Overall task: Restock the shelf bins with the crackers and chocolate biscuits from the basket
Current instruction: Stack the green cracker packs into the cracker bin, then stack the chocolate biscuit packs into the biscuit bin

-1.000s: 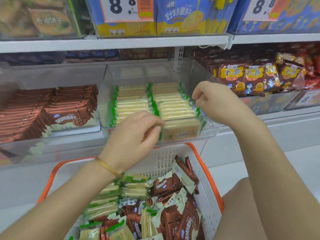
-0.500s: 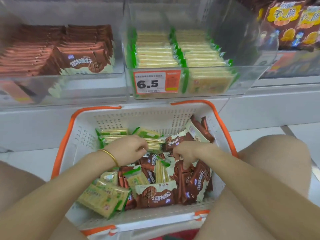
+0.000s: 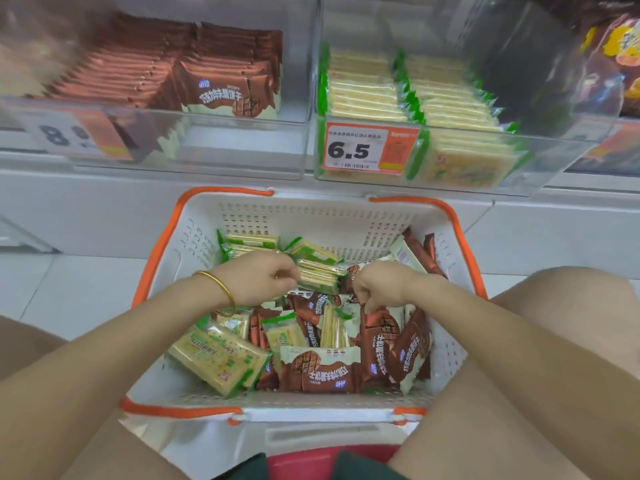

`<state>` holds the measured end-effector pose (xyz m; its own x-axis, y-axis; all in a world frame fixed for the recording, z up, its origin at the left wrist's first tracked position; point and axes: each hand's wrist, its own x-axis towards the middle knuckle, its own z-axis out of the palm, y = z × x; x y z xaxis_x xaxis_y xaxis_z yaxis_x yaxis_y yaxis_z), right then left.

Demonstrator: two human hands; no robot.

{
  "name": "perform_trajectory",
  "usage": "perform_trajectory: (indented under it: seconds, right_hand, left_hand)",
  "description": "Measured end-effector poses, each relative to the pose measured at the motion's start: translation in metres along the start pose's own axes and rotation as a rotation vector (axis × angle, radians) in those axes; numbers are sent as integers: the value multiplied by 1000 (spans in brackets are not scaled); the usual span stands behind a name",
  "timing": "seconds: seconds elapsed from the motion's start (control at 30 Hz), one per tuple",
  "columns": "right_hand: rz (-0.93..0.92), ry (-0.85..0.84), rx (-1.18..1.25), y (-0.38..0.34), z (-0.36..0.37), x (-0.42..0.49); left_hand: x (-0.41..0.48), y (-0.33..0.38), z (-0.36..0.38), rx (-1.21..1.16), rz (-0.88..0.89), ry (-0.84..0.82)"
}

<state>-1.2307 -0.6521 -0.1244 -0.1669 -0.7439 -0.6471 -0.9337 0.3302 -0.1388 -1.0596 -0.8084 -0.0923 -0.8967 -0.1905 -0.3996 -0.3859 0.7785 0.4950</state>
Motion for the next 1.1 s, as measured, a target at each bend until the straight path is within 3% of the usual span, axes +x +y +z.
perform_trajectory:
  seconds: [0.2,0.5,0.7,0.87,1.0,1.1]
  right_hand:
    - [-100,118,68,-21,-14,3]
    - [-259,132,278,-42,-24,26]
    - [-255,238,581,-45,-60,9]
    - [-195,384,844,-53,-71,-13]
    - [-237,430,783,-74,-107,-32]
    - [-298,411,608,-103,-151,-42]
  left_hand:
    - [-16,1,-1,-124,-68,13]
    - [-12,5,2,-178,-228,-24]
    - [-18,-3,-6,-298,-271,-63]
    - [-23,-11,-32,-145,-189,-8]
    - [-39,-16,-76,-151,-105,15]
    - [-58,-13,-116,-80,-47,131]
